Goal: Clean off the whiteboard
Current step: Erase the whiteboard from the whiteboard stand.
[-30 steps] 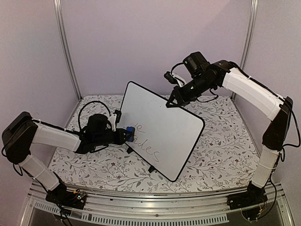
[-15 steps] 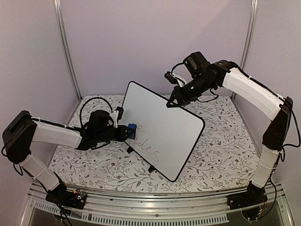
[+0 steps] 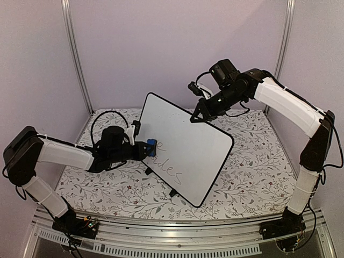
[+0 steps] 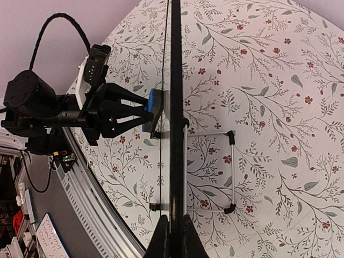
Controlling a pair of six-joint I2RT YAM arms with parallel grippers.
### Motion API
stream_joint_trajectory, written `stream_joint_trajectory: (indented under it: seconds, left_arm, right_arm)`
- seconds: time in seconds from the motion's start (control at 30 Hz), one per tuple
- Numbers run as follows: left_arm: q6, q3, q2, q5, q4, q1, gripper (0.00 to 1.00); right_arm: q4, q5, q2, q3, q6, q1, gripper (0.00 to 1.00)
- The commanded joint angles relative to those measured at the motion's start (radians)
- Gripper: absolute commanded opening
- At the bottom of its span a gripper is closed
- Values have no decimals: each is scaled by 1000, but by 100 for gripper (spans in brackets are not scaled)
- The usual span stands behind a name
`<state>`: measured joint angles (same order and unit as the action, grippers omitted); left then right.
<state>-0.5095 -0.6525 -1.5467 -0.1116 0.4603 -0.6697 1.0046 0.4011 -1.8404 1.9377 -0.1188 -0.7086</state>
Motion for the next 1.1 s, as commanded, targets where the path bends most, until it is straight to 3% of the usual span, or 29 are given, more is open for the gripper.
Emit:
stream_joint_trajectory:
  seconds: [0.0,0.27,0.73,1.07]
  left_arm:
    - [-23,72,-4,-10,12,-22,0]
    - [-25,70,-3,-7,22,-26,0]
    - [13,-96,-41,4,-47,-42,0]
    - [10,-64,-26,17,-49,-43,0]
  right_arm:
    - [57,61,-7,-16,96,-45,0]
    - [56,62,-9,-20,97,-45,0]
    - [55,65,-16,-16,97,-45,0]
    - [56,68,-23,-13,97,-45,0]
